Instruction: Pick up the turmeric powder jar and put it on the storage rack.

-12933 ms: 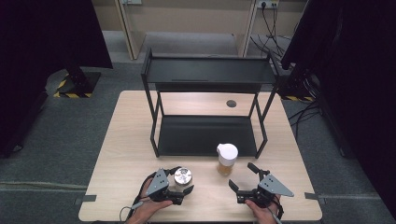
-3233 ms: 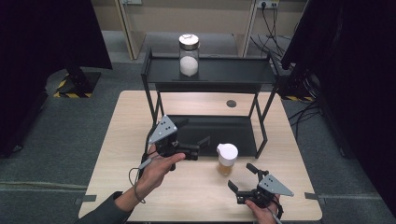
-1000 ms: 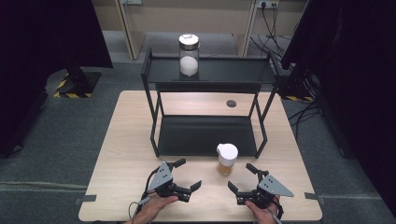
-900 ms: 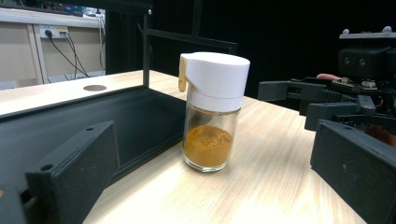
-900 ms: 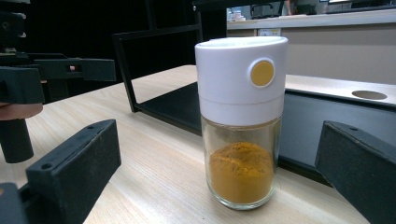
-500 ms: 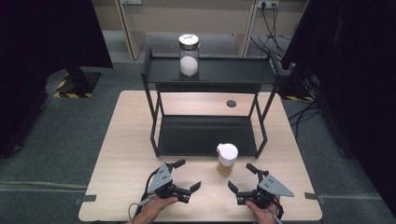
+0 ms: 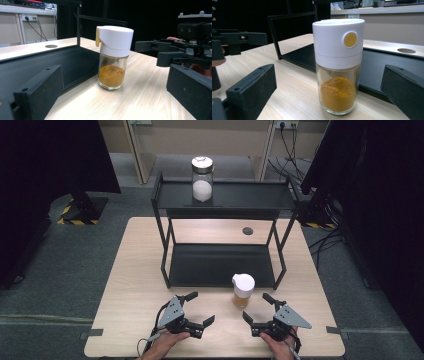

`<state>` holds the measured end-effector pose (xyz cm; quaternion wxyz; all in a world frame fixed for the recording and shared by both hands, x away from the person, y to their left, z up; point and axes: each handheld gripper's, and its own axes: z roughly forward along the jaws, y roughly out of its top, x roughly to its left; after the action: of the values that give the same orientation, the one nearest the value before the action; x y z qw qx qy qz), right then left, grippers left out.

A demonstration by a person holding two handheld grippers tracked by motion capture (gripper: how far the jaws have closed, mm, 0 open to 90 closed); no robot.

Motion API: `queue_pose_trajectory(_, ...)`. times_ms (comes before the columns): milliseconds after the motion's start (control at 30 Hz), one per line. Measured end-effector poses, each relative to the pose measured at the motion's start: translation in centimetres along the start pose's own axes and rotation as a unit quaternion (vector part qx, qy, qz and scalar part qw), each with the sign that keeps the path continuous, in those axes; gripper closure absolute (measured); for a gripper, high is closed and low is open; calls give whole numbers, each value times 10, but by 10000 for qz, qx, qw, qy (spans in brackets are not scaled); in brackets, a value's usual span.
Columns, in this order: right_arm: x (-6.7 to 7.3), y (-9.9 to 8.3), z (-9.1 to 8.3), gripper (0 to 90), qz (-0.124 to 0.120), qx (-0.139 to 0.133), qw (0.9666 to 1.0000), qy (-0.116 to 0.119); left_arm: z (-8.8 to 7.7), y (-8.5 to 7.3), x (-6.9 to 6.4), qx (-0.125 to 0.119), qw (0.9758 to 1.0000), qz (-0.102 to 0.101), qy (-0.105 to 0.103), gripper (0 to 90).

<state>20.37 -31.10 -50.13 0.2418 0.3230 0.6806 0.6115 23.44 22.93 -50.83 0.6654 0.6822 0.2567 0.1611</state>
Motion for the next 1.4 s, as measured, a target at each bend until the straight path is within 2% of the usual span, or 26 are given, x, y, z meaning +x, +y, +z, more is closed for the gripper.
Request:
queue_pose_trajectory(367,-3,7,16,4,-82,26,9998,-166,0,-1,1,12,10000,-21,42,4)
queue_pose_trajectory(833,-8,14,44,29,-179,189,9996,-141,0,-1,1,1,10000,-39,81,5)
queue_pose_trajectory(1100,-12,15,54,96,-236,249,9994,-47,0,-1,1,11,10000,-18,54,7)
queue_pose_trajectory(1400,-15,17,63,262,-216,373,9991,2,0,-2,2,15,10000,-6,68,8)
